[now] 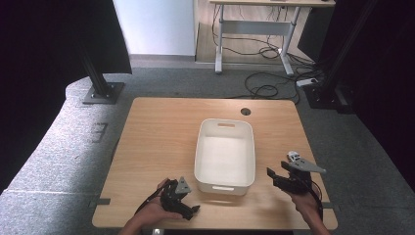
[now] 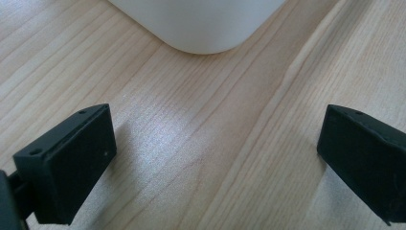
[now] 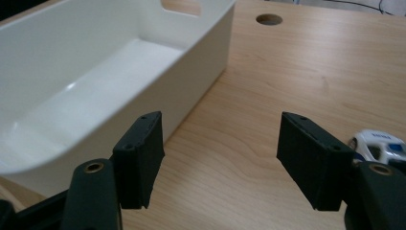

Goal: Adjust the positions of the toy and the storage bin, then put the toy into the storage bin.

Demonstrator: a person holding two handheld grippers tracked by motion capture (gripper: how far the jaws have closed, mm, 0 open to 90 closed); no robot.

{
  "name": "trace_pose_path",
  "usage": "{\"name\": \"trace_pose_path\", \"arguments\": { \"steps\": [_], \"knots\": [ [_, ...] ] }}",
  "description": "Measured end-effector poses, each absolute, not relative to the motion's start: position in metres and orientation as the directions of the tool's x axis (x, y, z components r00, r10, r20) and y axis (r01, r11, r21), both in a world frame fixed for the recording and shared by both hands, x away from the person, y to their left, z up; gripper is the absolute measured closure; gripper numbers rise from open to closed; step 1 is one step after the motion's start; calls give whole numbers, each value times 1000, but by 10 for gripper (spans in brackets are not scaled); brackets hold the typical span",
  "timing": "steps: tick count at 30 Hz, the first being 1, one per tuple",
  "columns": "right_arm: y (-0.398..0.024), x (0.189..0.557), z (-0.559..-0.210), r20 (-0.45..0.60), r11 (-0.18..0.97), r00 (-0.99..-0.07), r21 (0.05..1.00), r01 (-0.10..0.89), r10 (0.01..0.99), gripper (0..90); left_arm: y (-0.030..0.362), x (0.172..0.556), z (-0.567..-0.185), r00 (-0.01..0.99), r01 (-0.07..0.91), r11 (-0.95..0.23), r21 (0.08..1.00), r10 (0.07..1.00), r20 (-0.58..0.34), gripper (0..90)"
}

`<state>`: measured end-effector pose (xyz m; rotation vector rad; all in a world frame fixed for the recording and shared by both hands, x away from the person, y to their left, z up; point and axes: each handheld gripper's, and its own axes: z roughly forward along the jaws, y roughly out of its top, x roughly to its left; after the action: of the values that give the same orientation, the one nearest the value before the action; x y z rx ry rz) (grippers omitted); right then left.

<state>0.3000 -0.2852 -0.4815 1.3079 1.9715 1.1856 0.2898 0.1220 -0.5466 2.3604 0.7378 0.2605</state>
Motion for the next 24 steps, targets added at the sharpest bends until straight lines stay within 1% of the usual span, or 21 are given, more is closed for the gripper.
{"name": "trace_pose_path", "arguments": {
  "steps": [9, 18, 24],
  "knots": [
    [-305, 295, -493, 59, 163, -387, 842, 515, 920, 326, 122, 289, -547, 821, 443, -634, 634, 571, -2, 1],
    [-313, 301, -498, -13, 198, -354, 848, 492, 935, 295, 122, 290, -547, 823, 441, -635, 634, 568, -3, 1],
    [-320, 305, -502, -9, 191, -337, 838, 510, 941, 294, 122, 290, -547, 822, 442, -634, 634, 570, -3, 1]
  ]
}}
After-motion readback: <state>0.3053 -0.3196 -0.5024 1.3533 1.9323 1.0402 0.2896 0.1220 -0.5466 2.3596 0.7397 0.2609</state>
